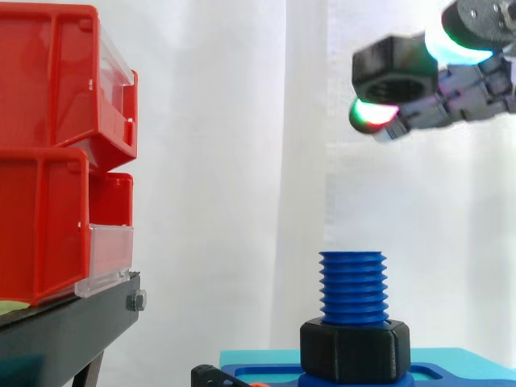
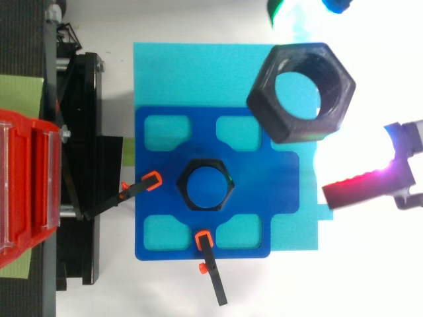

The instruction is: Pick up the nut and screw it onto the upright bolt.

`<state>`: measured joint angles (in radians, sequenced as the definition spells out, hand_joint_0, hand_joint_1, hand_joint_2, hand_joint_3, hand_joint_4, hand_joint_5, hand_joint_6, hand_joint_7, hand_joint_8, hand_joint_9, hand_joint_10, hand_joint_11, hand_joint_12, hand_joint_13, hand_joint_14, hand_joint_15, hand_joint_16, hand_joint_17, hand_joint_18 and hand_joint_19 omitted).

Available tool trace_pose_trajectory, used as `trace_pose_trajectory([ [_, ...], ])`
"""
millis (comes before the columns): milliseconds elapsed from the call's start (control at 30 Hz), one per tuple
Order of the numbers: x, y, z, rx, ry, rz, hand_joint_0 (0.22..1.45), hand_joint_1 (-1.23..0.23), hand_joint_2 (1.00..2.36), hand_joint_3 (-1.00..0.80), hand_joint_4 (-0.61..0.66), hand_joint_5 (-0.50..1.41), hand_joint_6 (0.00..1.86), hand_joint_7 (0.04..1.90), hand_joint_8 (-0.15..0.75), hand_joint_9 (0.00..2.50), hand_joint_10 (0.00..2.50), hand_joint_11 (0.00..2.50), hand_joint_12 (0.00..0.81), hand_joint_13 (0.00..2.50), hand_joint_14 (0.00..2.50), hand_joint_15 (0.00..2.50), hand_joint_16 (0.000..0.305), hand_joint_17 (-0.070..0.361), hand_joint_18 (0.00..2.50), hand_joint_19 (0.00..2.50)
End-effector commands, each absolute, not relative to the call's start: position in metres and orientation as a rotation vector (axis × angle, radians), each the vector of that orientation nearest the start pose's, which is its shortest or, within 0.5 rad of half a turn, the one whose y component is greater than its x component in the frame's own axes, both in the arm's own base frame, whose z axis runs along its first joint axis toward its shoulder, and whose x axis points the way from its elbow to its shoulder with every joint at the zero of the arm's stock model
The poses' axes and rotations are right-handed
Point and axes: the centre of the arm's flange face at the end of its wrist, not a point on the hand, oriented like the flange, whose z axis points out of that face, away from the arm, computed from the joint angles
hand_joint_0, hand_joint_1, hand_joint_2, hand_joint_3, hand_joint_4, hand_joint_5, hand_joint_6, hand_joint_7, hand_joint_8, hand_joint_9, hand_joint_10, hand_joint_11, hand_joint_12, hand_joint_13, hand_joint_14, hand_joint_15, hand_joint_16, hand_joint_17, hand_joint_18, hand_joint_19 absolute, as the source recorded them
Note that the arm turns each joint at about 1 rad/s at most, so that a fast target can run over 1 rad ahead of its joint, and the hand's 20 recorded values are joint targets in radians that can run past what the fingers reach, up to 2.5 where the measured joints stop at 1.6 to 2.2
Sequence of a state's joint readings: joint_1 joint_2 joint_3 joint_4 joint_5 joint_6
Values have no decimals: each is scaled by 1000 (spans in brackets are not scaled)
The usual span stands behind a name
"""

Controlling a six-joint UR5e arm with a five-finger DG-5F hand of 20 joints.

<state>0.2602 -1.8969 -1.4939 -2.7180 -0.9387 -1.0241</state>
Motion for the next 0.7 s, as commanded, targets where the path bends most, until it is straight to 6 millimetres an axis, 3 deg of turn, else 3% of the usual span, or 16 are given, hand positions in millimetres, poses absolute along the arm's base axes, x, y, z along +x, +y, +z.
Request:
trace_pose_trajectory([
  [0,655,-21,380,569,1279,245,537,-651,1003,-456,279,-166,524,1310,316,451,0,0,313,261,0,0,36,80,83,0],
  [167,676,-22,362,569,1286,277,536,-651,1003,-454,279,-166,524,1314,316,451,0,0,312,268,0,0,35,80,86,0],
  [467,680,-15,361,556,1278,283,537,-649,1004,-455,276,-166,524,1308,316,455,0,0,312,275,0,0,35,79,92,0],
  [667,687,-16,339,559,1305,268,537,-649,1004,-454,276,-166,524,1310,318,459,0,0,311,277,0,0,35,79,94,0],
])
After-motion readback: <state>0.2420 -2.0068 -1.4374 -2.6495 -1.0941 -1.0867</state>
